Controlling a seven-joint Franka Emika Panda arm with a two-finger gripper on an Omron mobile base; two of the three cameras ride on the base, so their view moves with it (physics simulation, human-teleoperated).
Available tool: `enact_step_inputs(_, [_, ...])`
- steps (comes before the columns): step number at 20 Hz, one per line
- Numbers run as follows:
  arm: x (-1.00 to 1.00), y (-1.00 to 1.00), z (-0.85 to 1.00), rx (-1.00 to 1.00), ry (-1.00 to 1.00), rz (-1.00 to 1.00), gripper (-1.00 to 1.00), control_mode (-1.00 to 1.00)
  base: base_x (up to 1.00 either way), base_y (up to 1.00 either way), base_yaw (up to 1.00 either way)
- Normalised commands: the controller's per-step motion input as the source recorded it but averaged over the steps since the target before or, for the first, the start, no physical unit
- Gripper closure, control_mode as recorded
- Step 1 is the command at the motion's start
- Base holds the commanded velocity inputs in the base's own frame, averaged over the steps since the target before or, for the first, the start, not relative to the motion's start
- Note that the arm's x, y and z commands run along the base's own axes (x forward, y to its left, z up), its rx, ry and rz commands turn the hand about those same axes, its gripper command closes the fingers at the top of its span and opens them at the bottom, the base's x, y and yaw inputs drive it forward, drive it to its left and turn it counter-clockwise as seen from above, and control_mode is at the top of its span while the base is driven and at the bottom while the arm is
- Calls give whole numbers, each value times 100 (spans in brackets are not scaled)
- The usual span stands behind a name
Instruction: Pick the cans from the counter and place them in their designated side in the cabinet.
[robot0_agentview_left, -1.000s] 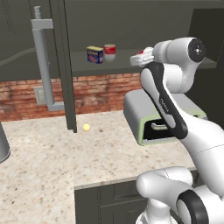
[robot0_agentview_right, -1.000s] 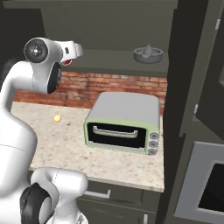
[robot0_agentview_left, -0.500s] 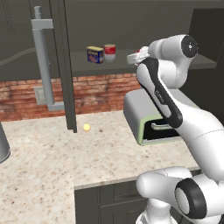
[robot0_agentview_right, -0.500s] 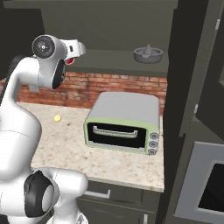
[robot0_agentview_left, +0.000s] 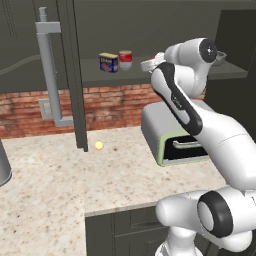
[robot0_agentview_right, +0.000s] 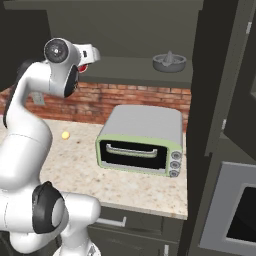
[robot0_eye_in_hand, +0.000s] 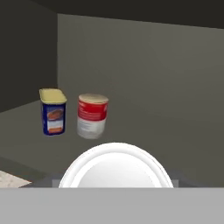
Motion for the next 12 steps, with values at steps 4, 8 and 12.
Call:
enact_step_inputs(4, [28, 4, -9, -1, 1, 1, 100, -100, 0, 0, 0])
enact_step_inputs(8, [27, 3, -9, -1, 0, 1, 100, -100, 0, 0, 0])
enact_step_inputs(12, [28, 4, -9, -1, 0, 1, 100, -100, 0, 0, 0])
